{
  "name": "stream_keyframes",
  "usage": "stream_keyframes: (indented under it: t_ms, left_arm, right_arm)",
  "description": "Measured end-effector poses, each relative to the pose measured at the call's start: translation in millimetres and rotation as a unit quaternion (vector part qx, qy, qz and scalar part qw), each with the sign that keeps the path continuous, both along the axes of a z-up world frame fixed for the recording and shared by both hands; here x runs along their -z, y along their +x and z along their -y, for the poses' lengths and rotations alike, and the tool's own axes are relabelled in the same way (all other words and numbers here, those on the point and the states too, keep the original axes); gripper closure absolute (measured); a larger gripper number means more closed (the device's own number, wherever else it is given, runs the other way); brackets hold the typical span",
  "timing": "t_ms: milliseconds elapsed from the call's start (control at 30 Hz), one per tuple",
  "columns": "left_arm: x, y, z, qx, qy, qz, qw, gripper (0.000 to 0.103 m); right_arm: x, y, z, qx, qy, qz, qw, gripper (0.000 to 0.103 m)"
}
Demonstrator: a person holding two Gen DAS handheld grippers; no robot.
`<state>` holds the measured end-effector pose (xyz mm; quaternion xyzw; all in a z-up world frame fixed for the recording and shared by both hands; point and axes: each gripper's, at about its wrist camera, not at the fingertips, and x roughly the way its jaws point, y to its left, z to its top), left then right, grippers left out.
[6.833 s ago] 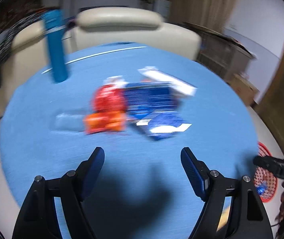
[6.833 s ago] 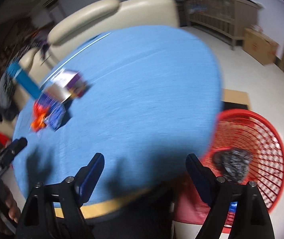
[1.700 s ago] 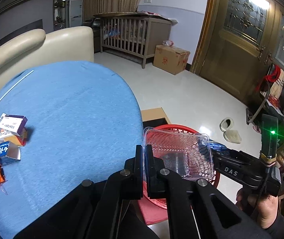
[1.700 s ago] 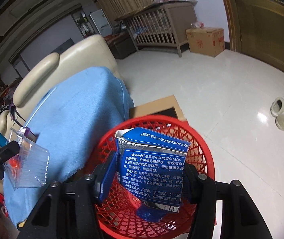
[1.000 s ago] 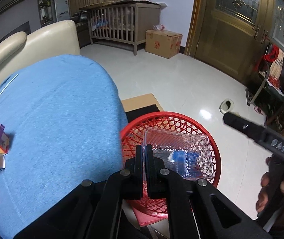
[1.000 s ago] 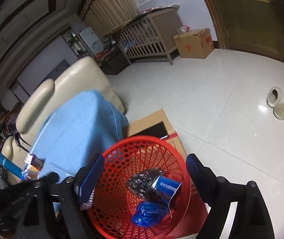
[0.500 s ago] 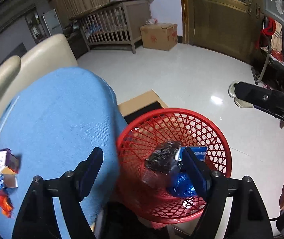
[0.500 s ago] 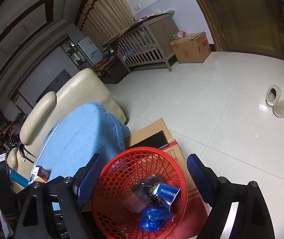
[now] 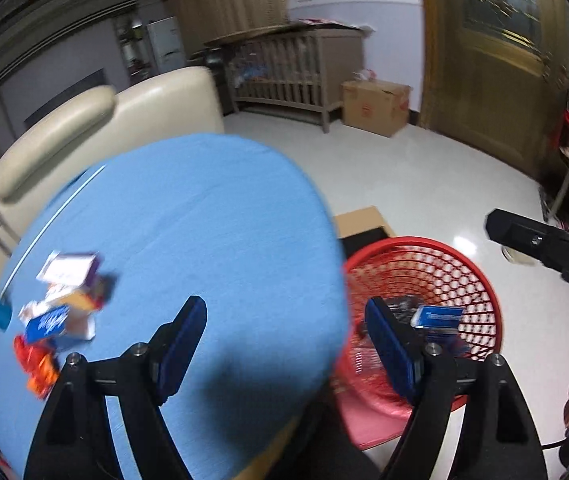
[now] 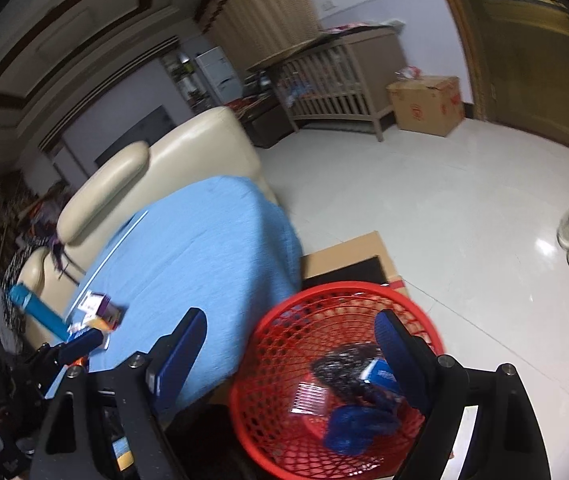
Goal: Collect trash
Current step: 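Return to the table and grasp another blue toothpaste box with the right gripper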
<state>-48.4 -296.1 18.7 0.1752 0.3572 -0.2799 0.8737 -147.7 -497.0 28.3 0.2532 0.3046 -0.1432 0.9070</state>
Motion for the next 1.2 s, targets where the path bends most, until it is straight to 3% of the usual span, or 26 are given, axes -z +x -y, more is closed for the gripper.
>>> stream_keyframes:
  t_ms: [133, 300, 567, 733, 900, 1033, 1200]
  left_arm:
    - [3.0, 12.3, -57.2, -0.057, -0.019, -0.007, 0.9981, 0.021]
    - [11.2, 28.0, -131.7, -0.135, -0.04, -0.019, 0.9898, 0.021]
    - [39.4, 47.5, -248.4, -0.259, -0.084, -0.054, 0.9608, 0.021]
    - [52.5, 54.4, -304.2, -0.31, -0.106, -0.068, 0.9423, 0.021]
    - [62.8, 56.1, -335.9, -0.335, -0.128, -0.079, 0.9302, 0.021]
    - [67.1, 56.2, -346.6, -0.337, -0.136, -0.087, 0.9277, 0.021]
    - [69.9, 56.0, -357.4, -0.339, -0.148, -0.09, 0.9247, 0.021]
  right_arm:
    - [-2.4, 20.0, -34.0, -0.035, -0.016, -0.011, 0.999, 0.015]
    - [-2.9, 48.7, -85.3, -0.089, -0.04, -0.029, 0.995, 0.015]
    - [4.1, 97.4, -181.6, -0.197, -0.081, -0.061, 0.975, 0.015]
    - [7.5, 131.6, -242.9, -0.269, -0.122, -0.075, 0.952, 0.015]
    - [4.9, 172.7, -301.4, -0.342, -0.165, -0.08, 0.922, 0.015]
    - [0.5, 205.0, -347.6, -0.409, -0.213, -0.074, 0.884, 0.015]
    - [19.2, 246.1, -398.1, -0.489, -0.304, -0.115, 0.81, 0.015]
